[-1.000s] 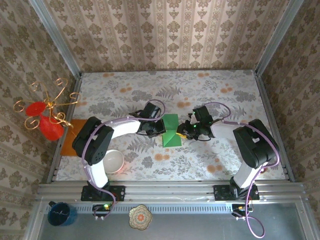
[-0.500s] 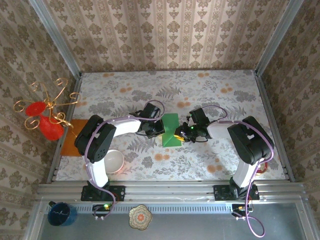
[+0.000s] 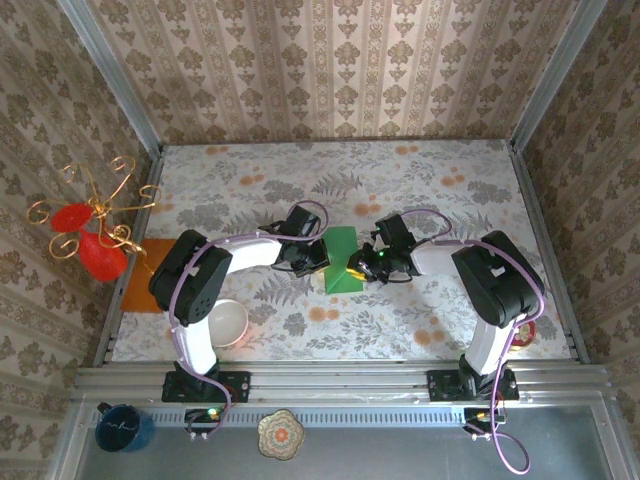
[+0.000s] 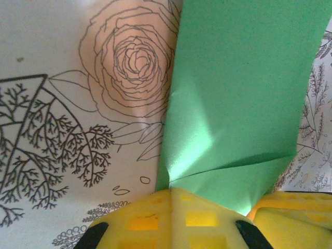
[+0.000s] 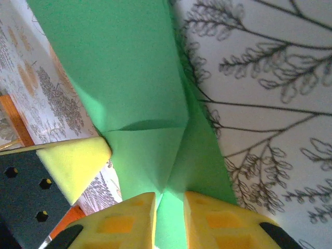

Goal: Fold a paper plane with a square sheet of paper (pick it up from the middle)
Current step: Pick up the paper from the center of the table.

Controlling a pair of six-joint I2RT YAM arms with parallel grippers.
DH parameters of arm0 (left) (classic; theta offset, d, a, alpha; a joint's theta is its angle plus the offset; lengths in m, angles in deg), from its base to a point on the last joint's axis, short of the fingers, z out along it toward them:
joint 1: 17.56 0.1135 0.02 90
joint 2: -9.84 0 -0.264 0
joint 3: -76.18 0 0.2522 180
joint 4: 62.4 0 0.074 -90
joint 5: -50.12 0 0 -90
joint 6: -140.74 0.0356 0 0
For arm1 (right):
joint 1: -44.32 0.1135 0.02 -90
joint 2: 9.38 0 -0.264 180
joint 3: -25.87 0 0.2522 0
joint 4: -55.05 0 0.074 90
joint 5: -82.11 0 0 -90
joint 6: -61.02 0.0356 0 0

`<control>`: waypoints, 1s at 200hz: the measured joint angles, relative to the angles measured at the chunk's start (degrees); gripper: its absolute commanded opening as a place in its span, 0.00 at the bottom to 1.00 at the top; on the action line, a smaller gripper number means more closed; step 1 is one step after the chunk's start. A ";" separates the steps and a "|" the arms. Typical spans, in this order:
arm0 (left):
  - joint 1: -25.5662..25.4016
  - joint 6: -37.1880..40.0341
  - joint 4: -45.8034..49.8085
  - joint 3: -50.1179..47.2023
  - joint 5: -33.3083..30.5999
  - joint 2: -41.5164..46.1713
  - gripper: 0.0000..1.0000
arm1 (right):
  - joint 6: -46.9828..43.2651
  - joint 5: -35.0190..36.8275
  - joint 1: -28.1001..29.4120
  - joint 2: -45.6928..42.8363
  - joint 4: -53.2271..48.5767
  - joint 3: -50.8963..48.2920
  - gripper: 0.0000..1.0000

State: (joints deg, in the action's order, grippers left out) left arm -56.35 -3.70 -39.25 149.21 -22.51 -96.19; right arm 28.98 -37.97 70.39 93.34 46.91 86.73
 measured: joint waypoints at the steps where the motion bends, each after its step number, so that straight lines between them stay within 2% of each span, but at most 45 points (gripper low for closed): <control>1: 0.00 0.00 0.00 0.00 0.00 0.00 0.06 | 0.00 0.00 0.04 0.07 0.00 0.07 0.20; 99: 0.26 -1.33 -2.91 -1.40 0.85 0.13 0.06 | 0.81 0.59 0.66 0.70 0.63 0.87 0.18; 200: 0.26 -1.53 -3.17 -1.55 0.83 0.28 0.07 | 2.16 0.57 1.97 0.70 6.12 -0.13 0.17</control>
State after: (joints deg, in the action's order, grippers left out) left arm -56.09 -5.23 -42.42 147.66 -21.68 -95.91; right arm 31.14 -37.40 72.36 94.04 53.03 86.59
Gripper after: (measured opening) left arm 0.066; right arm 0.175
